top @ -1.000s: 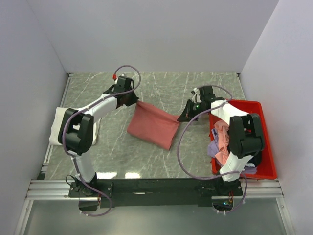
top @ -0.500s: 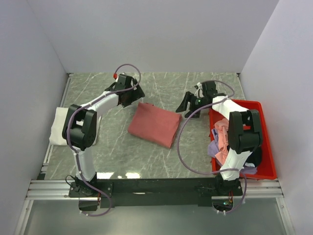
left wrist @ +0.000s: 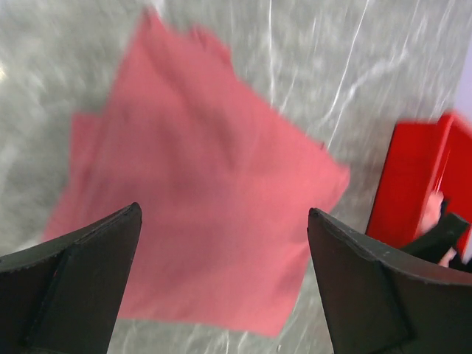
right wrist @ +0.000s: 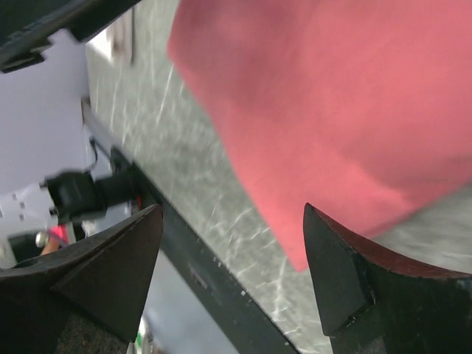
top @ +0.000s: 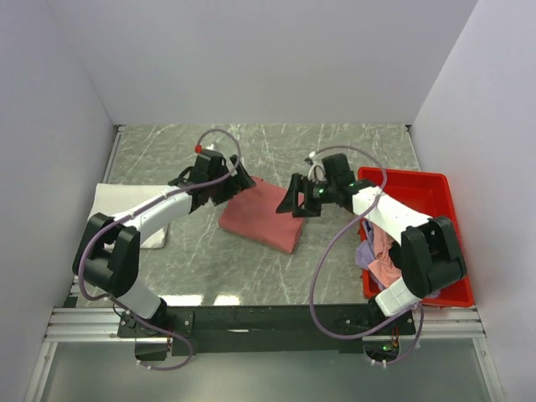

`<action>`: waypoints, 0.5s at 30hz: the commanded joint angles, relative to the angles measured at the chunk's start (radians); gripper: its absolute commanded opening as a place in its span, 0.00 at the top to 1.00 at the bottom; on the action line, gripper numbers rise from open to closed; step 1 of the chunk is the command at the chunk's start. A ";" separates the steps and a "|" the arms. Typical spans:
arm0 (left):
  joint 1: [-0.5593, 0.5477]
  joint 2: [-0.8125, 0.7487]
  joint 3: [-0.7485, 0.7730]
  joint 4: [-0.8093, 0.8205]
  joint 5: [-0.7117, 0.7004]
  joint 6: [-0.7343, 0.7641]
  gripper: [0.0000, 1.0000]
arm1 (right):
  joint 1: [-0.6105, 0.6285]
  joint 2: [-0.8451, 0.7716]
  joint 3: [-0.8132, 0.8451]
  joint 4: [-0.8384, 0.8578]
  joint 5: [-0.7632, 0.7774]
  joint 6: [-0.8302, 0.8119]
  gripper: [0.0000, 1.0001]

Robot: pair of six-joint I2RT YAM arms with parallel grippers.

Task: Fold and stack the t-shirts
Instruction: Neatly place the folded tshirt to the corner

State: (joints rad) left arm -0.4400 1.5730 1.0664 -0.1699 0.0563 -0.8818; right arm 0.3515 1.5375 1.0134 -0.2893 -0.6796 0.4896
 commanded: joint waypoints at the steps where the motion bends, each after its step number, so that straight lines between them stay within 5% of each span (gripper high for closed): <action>1: -0.029 -0.016 -0.071 0.079 0.046 -0.042 0.00 | 0.059 -0.020 -0.064 0.119 -0.031 0.056 0.17; 15: -0.035 -0.010 -0.233 0.107 0.039 -0.034 0.00 | 0.073 0.120 -0.208 0.202 0.037 0.049 0.17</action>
State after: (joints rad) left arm -0.4747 1.5833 0.8604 -0.0998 0.0929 -0.9115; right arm 0.4381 1.6287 0.8154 -0.1402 -0.6720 0.5423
